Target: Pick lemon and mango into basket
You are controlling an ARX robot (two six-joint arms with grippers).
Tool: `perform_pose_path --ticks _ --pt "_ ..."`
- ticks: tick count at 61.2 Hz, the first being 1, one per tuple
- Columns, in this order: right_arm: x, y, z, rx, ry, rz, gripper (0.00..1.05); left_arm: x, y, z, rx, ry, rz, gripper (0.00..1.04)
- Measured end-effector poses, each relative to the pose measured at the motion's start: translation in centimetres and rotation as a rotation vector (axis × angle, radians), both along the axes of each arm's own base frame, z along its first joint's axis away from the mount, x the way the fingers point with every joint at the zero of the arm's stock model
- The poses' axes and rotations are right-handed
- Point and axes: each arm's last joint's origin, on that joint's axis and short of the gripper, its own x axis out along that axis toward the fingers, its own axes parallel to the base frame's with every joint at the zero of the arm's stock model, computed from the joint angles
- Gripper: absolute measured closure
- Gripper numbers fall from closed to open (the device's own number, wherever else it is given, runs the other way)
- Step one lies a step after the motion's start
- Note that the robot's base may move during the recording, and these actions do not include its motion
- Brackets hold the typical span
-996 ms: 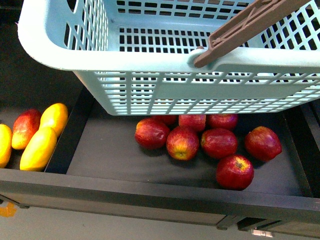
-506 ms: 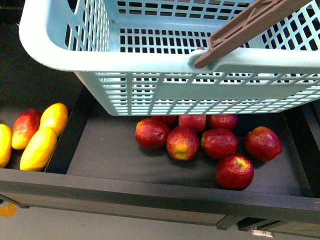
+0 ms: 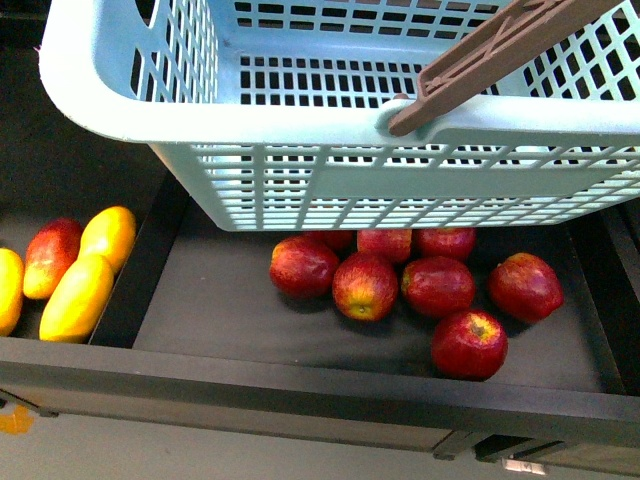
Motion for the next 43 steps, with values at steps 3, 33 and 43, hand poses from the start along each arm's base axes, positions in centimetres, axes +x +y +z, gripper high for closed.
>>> perform_pose_path --ticks 3,33,43 --pt "-1.6 0.8 1.6 0.035 -0.037 -0.003 0.38 0.0 0.0 0.0 0.000 0.000 0.000 0.99" --pt "-9.7 11.8 10.5 0.395 -0.272 -0.015 0.38 0.0 0.0 0.0 0.000 0.000 0.000 0.99" --pt "-9.3 15.7 12.2 0.459 -0.306 0.025 0.38 0.0 0.0 0.0 0.000 0.000 0.000 0.99"
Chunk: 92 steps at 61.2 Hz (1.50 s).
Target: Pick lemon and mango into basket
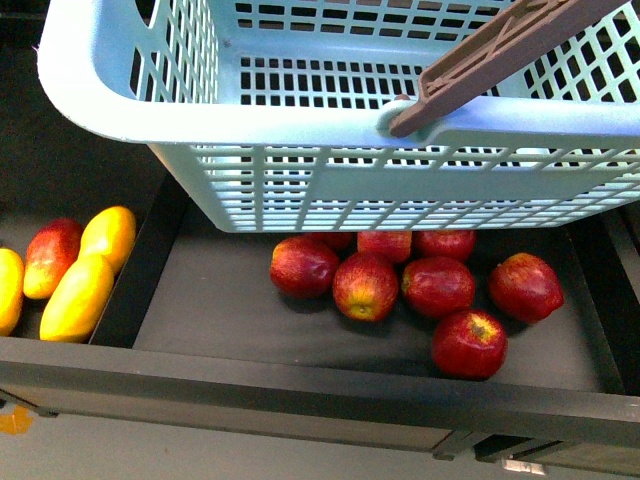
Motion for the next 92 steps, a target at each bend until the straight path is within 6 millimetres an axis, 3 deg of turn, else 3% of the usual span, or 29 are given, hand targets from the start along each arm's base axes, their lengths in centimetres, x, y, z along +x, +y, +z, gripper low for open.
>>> perform_pose_path --ticks 24,36,41,50,63,77,83,92 --pt "1.2 7.0 0.2 0.006 0.030 0.124 0.38 0.0 0.0 0.0 0.000 0.000 0.000 0.99" --pt "2.0 9.9 -1.2 -0.005 0.076 0.151 0.38 0.0 0.0 0.0 0.000 0.000 0.000 0.99" --pt "2.4 10.4 -1.6 -0.002 0.089 0.142 0.27 0.0 0.0 0.0 0.000 0.000 0.000 0.99" --pt "2.9 10.5 -1.7 0.021 0.096 0.096 0.07 0.0 0.0 0.0 0.000 0.000 0.000 0.99" --pt "2.4 9.1 -0.8 0.063 0.073 -0.053 0.09 0.0 0.0 -0.1 0.002 0.004 0.000 0.99" --pt "-2.3 4.6 0.3 0.076 0.026 -0.335 0.09 0.0 0.0 -0.2 0.005 0.002 0.003 0.99" --pt "-3.4 3.9 0.3 0.081 0.018 -0.376 0.09 0.0 0.0 -0.2 0.004 0.004 0.002 0.99" --pt "-5.0 4.6 -0.8 0.009 -0.082 -0.228 0.31 -0.1 -0.1 -0.2 0.003 0.005 -0.003 0.99"
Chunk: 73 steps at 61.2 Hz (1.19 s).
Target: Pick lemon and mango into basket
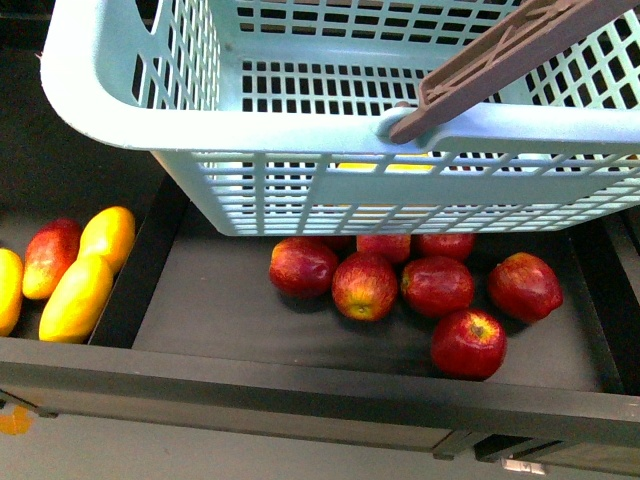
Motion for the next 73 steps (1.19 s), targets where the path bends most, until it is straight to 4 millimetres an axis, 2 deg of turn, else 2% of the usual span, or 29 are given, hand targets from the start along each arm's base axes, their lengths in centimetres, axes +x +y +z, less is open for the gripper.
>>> perform_pose_path --ticks 8,12,23,29,35,47,56,62,66,73 --pt "-2.3 0.8 -1.7 -0.024 0.003 0.005 0.55 0.0 0.1 0.0 0.000 0.000 0.003 0.99" --pt "-3.8 1.3 -2.6 -0.033 0.007 0.006 0.73 0.0 0.1 0.0 0.003 -0.003 0.005 0.99" --pt "-5.7 1.9 -3.8 -0.037 0.005 0.000 1.02 0.0 0.1 0.0 0.002 -0.002 0.004 0.99" --pt "-6.8 2.8 -4.4 -0.041 0.005 0.009 1.03 0.0 0.1 0.0 0.000 -0.001 0.003 0.99" --pt "-8.0 2.9 -5.0 -0.042 0.007 0.004 1.02 0.0 0.0 0.0 -0.001 0.000 0.001 0.99" --pt "-8.3 2.9 -5.1 -0.042 0.003 0.006 0.71 0.0 0.1 0.0 0.000 -0.001 0.003 0.99" --pt "-8.3 2.9 -5.1 -0.042 0.001 0.005 0.35 0.0 0.0 0.0 0.001 -0.002 0.003 0.99" --pt "-8.3 2.9 -5.1 -0.042 0.001 0.002 0.15 -0.4 -0.5 0.0 -0.004 0.002 -0.022 0.99" --pt "-8.3 2.9 -5.1 -0.042 0.001 0.004 0.07 -0.5 -0.5 0.0 -0.013 0.011 -0.030 0.99" --pt "-8.3 2.9 -5.1 -0.042 0.002 0.003 0.09 -0.4 -0.5 0.0 -0.013 0.009 -0.024 0.99"
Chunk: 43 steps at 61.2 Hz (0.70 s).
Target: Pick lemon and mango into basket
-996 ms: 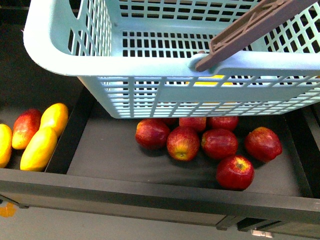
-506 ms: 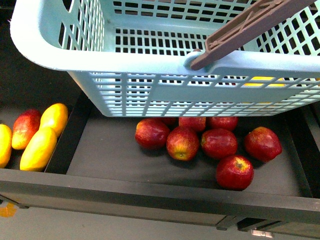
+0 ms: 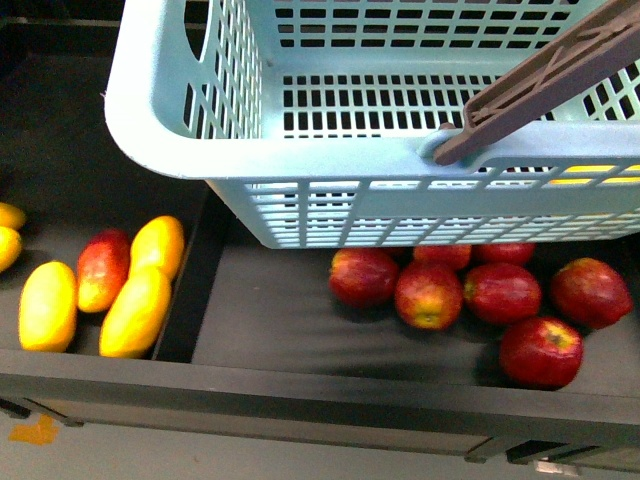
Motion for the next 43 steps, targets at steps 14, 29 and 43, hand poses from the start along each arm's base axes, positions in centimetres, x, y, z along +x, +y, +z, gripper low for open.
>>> perform_pose_path --ticks 14,29,43 --pt "-0.02 0.02 -0.01 0.000 0.000 0.003 0.09 0.22 0.39 0.14 0.008 -0.012 0.026 0.99" --pt "-0.01 0.03 -0.07 0.000 0.003 0.005 0.09 0.51 0.73 0.01 0.015 -0.015 0.034 0.99" --pt "-0.03 0.04 -0.01 0.000 0.000 0.005 0.09 0.30 0.55 0.08 0.010 -0.011 0.023 0.99"
